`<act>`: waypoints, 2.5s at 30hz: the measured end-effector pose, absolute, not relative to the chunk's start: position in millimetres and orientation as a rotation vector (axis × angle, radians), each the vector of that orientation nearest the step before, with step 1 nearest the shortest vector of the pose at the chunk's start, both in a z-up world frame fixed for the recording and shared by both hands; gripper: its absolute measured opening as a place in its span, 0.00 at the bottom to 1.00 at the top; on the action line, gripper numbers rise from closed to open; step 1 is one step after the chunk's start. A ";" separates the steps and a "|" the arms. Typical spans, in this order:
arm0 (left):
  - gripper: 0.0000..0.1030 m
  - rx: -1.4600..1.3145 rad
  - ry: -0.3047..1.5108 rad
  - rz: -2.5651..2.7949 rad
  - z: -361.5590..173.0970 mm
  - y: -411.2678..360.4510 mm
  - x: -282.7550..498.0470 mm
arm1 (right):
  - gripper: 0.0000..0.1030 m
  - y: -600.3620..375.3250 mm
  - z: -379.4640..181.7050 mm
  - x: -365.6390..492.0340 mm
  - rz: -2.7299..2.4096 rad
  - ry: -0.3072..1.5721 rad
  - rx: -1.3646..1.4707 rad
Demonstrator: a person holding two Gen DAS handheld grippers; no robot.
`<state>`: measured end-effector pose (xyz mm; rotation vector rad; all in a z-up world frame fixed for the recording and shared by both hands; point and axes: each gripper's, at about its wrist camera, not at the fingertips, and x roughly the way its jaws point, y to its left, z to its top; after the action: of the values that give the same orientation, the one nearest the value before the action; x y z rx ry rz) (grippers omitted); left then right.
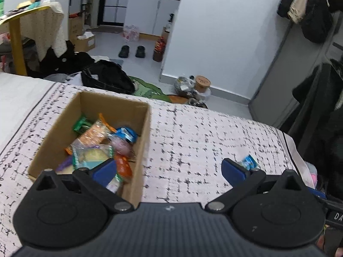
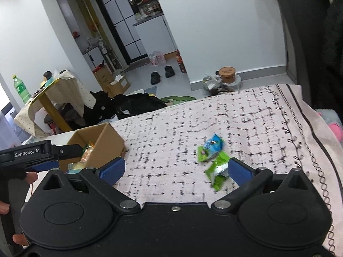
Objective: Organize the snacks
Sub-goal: 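Withdraw both grippers from the box toward the last packets, then grasp the green-and-silver packet with the right gripper while the left grasps the blue packet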
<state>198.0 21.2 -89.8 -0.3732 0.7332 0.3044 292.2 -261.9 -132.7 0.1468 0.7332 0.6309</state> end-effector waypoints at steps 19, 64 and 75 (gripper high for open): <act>1.00 -0.370 0.764 0.211 -108.7 -17.5 231.4 | 0.98 -288.4 -144.9 314.6 0.560 0.749 0.117; 0.76 -0.346 0.809 0.066 -171.4 -57.7 315.6 | 0.25 -268.3 -191.4 360.1 0.517 0.854 0.055; 0.76 -0.342 0.796 0.003 -186.0 -74.6 340.8 | 0.25 -293.6 -192.5 366.1 0.449 0.857 0.118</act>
<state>340.8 -74.6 -186.0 -0.3417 0.7964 0.0030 366.1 -293.6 -192.5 0.1185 0.8572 0.4488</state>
